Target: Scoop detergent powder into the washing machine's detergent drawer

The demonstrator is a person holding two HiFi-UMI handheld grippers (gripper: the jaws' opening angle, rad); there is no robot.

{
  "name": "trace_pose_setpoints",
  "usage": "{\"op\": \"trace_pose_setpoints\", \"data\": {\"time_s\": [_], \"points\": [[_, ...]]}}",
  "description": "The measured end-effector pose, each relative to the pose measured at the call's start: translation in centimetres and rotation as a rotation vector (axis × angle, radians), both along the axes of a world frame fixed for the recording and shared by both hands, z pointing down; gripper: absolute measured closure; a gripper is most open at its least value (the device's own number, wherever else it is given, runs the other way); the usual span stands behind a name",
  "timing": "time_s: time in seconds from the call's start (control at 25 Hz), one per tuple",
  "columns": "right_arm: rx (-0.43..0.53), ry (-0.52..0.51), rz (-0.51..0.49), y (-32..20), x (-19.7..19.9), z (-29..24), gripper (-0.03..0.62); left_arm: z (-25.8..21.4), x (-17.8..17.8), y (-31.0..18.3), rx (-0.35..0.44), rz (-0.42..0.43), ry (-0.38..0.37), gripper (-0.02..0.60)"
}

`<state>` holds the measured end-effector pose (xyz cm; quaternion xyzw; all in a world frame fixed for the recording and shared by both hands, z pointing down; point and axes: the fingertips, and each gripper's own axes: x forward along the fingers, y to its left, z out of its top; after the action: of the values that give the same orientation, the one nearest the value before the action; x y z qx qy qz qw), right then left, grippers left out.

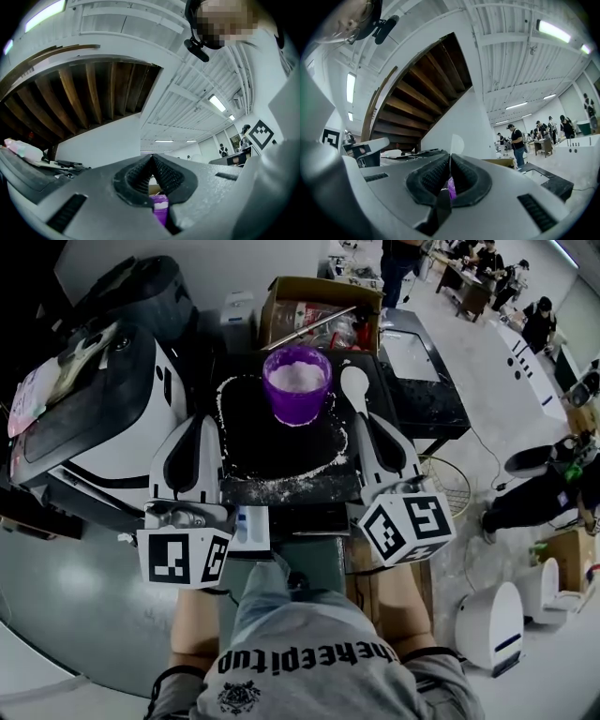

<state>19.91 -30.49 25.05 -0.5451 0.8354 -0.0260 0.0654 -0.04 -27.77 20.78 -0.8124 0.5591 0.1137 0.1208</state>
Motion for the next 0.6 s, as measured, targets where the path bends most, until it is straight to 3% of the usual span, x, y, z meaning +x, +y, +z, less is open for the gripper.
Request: {"op": "trace_pose_setpoints", "data": {"time_s": [0.24,0.6], "points": [[-0.019,0.011,0.020,-3.4,0.3,-0.2,0.586,-0.6,-0.1,-3.0,0.007,0.014,0.006,0.578],[-0.154,0.125,-0.082,-9.8,-2.5,1.4,0.586,-0.7,-1.5,-7.7,0.009,0.022,-0.003,0.578]]}}
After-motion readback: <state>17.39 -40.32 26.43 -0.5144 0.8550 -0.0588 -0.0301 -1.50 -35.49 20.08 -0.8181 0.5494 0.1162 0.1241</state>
